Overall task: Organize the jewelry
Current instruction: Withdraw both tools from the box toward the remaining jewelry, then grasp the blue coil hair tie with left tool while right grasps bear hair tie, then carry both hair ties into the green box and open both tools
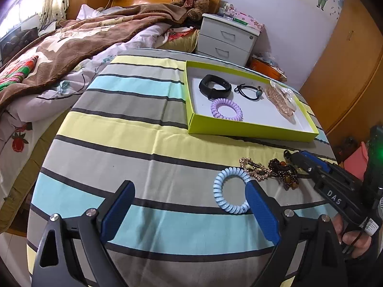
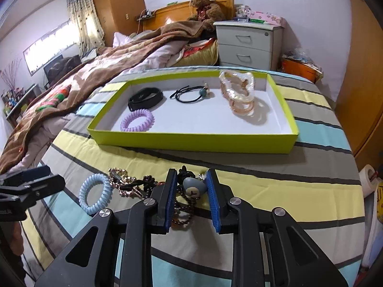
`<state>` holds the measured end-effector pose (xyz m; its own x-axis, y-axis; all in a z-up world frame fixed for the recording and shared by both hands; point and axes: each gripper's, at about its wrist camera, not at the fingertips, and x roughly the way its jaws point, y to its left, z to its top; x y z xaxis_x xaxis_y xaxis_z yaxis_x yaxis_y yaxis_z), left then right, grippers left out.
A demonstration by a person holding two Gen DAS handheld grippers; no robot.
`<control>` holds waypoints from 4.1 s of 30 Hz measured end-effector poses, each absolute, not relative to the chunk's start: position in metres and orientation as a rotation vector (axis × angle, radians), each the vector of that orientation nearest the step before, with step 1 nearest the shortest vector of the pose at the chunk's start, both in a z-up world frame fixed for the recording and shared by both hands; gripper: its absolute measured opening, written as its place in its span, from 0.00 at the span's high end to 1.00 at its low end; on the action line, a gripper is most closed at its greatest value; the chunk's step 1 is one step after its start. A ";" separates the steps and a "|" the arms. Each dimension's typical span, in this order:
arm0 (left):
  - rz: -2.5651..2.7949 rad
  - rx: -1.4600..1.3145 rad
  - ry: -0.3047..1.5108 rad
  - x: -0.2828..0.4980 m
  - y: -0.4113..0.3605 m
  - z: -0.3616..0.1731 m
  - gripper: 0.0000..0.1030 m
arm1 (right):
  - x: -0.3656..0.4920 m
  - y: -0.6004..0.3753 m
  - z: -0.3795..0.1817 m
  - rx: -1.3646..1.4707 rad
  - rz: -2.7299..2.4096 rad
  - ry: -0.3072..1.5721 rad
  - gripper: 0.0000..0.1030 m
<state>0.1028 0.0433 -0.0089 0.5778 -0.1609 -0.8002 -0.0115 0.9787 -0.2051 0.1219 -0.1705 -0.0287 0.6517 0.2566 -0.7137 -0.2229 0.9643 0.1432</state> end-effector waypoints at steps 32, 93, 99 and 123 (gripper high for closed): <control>-0.022 0.020 0.983 0.114 0.017 -0.027 0.77 | 0.093 -0.210 -0.005 0.136 0.250 0.734 0.75; -0.192 -0.112 0.864 0.202 0.000 0.035 0.90 | 0.181 -0.180 0.030 0.051 0.253 0.703 0.75; -0.198 -0.114 0.892 0.217 -0.003 0.023 0.90 | 0.205 -0.172 0.017 0.042 0.248 0.738 0.75; -0.182 -0.075 0.959 0.237 -0.011 -0.009 0.90 | 0.237 -0.161 -0.027 -0.024 0.237 0.825 0.75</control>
<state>0.2367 -0.0114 -0.0094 0.5607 -0.1873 -0.8065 0.1210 0.9822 -0.1440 0.2365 -0.1613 -0.0266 0.6535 0.1993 -0.7302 -0.2177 0.9734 0.0709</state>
